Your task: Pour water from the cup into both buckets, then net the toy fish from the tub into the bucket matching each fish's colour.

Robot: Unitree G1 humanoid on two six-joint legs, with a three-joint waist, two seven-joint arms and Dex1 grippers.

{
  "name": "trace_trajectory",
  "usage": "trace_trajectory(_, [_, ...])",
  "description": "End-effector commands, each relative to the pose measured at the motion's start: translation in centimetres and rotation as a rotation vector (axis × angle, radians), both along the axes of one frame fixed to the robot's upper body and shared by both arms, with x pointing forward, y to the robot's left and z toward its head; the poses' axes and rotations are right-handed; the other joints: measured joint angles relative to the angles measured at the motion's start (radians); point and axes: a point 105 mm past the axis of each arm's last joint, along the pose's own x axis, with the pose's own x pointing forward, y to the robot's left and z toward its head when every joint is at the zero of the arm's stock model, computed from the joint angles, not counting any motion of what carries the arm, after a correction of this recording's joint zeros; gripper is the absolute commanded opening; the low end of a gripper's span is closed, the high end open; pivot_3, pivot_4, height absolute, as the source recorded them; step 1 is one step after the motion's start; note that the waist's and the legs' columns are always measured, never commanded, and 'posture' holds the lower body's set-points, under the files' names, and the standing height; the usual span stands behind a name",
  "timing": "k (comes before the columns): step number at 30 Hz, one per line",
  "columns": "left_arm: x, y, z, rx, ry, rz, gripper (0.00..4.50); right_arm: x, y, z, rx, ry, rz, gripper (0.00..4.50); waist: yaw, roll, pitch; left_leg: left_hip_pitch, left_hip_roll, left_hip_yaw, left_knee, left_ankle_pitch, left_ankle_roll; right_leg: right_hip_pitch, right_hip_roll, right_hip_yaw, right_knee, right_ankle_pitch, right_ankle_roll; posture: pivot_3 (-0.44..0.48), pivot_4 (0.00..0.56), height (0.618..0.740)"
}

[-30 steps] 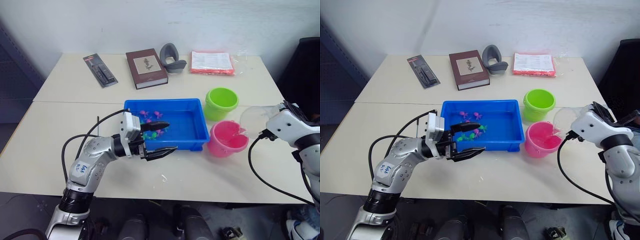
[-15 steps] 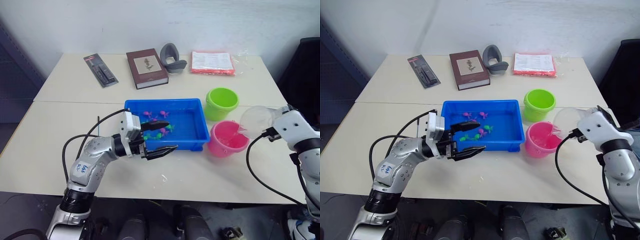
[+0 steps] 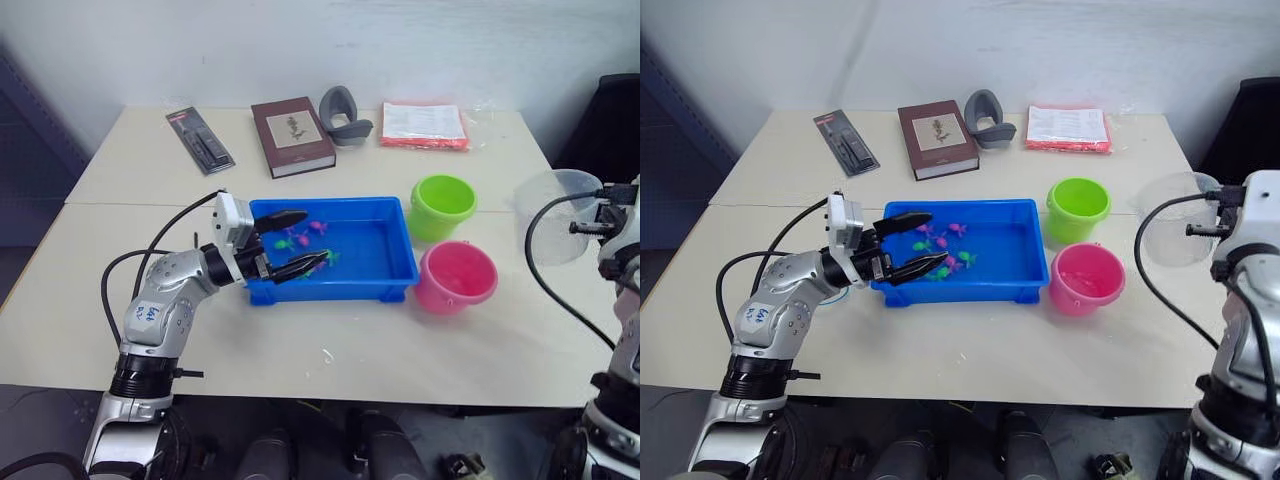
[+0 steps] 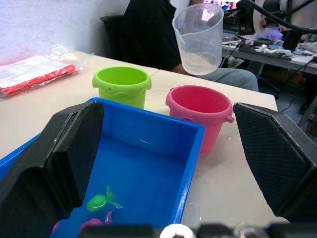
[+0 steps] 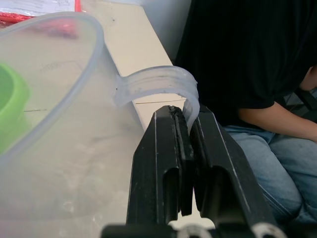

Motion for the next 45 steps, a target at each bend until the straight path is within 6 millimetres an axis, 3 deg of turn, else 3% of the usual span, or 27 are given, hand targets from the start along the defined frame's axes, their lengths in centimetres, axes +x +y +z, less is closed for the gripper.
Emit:
trace_trajectory(1, [0.1, -0.4, 1.1, -0.016, -0.055, -0.001, 4.50, 1.5, -0.1, 1.8, -0.042, -0.038, -0.001, 0.06, -0.001, 0.000, 0.000, 0.000, 0.000, 0.000, 0.000, 0.000, 0.000, 0.000, 0.000, 0.000, 0.000, 0.000, 0.000, 0.000, 0.150, 0.740])
trace_trajectory(9, [0.1, -0.8, 1.0, -0.021, -0.064, 0.014, 4.50, 5.8, 0.7, 1.3, -0.158, -0.004, 0.028, 0.06, -0.002, 0.000, 0.000, 0.000, 0.000, 0.001, 0.000, 0.000, 0.001, 0.000, 0.000, 0.000, 0.000, 0.000, 0.001, 0.000, 0.150, 0.740])
trace_trajectory(15, [0.1, -0.8, 1.0, -0.020, -0.072, 0.034, 4.50, 7.4, 1.4, 2.1, -0.367, -0.017, 0.018, 0.06, -0.002, 0.000, 0.000, 0.000, 0.000, 0.001, 0.000, 0.000, 0.000, 0.000, 0.000, 0.000, 0.000, 0.000, 0.001, 0.000, 0.150, 0.740])
trace_trajectory(34, [-0.1, -1.0, 0.8, -0.019, -0.079, 0.050, 4.50, 9.7, 6.1, 4.1, -1.071, -0.074, 0.033, 0.06, -0.005, 0.000, 0.000, 0.000, 0.000, 0.001, 0.000, 0.001, -0.001, 0.000, -0.001, 0.000, -0.001, 0.000, 0.001, 0.000, 0.150, 0.740])
trace_trajectory(45, [-0.3, -1.2, 0.9, -0.020, -0.085, 0.046, 4.50, 9.9, 7.2, 4.4, -1.251, -0.107, 0.041, 0.06, -0.004, 0.000, 0.000, 0.000, 0.000, 0.001, 0.000, 0.001, -0.002, 0.000, 0.000, 0.000, -0.001, 0.000, 0.001, 0.000, 0.150, 0.740])
